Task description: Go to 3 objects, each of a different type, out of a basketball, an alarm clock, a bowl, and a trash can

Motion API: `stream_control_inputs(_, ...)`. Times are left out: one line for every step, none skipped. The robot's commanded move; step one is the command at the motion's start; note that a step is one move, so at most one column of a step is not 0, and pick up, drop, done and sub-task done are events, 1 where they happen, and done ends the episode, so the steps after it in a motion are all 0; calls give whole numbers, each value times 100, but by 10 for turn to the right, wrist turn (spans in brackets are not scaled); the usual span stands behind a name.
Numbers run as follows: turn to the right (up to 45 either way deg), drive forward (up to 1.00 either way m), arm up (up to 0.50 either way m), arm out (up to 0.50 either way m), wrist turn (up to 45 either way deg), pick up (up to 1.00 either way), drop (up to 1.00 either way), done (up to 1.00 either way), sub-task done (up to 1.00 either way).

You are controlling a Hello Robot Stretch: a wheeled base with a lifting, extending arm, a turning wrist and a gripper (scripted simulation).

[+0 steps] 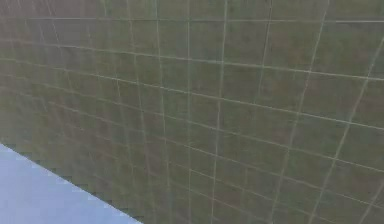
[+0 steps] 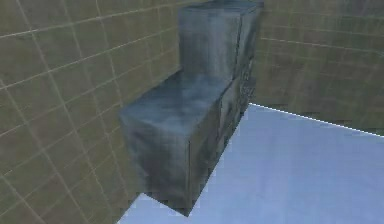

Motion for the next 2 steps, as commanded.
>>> stream_control_inputs(-450, 0, 0, 0, 0, 0, 0, 0, 0)
stream_control_inputs(0, 60, 0, 0, 0, 0, 0, 0, 0)
